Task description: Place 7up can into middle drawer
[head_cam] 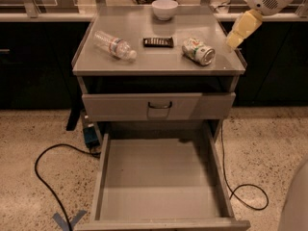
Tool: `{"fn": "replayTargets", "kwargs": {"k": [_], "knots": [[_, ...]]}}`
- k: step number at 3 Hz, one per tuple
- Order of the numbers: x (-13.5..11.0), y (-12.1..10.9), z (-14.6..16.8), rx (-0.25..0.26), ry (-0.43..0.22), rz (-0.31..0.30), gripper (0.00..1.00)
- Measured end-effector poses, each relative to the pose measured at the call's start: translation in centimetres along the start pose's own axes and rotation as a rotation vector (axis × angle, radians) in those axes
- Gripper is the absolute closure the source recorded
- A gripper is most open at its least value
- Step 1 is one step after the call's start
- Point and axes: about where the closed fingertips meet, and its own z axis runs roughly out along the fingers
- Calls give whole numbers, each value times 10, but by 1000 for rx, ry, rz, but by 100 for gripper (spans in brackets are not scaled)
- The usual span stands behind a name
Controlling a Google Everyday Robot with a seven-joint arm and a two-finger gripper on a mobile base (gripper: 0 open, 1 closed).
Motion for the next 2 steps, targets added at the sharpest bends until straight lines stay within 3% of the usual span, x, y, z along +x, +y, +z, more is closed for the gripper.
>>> {"fn": "replayTargets", "kwargs": {"k": [1,2], "knots": [[-2,-2,12,0,-8,-4,0],[-8,-12,33,0,-76,8,0]]}}
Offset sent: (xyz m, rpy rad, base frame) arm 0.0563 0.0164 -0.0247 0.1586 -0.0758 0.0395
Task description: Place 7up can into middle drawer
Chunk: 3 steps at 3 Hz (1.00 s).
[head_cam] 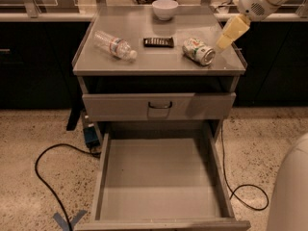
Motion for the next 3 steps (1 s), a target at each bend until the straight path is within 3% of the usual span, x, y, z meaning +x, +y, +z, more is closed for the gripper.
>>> {"fn": "replayTargets", "kwargs": {"k": [1,2,3], "knots": [[-5,-6,26,-22,-42,-2,0],[-2,-10,46,-52,-74,40,0],[2,-10,66,-84,-66,83,0]]}}
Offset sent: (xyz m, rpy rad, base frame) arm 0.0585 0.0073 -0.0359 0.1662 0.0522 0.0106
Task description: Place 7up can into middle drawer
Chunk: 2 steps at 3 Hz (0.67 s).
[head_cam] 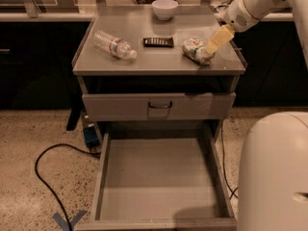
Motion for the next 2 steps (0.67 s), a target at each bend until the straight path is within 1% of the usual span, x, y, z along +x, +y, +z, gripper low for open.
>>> {"fn": "replayTargets", "kwargs": {"k": [1,2], "knots": [[5,1,18,-32,17,41,0],[11,5,32,-64,37,53,0]]}}
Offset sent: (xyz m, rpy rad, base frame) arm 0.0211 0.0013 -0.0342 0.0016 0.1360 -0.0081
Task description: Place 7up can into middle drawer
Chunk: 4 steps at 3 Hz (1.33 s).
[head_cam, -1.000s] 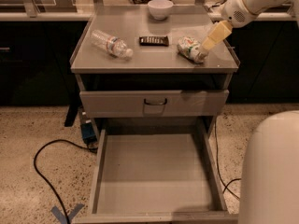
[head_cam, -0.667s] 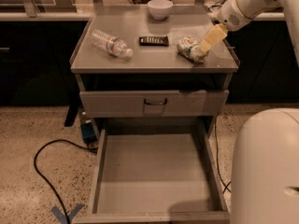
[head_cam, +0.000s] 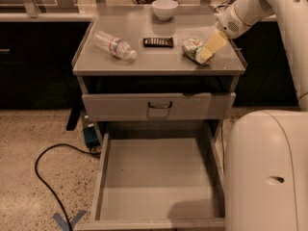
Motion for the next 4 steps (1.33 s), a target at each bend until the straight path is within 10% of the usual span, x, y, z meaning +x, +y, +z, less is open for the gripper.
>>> {"fn": "replayTargets", "kwargs": {"k": [4], "knots": [[3,16,49,-120,5,22,0]]}}
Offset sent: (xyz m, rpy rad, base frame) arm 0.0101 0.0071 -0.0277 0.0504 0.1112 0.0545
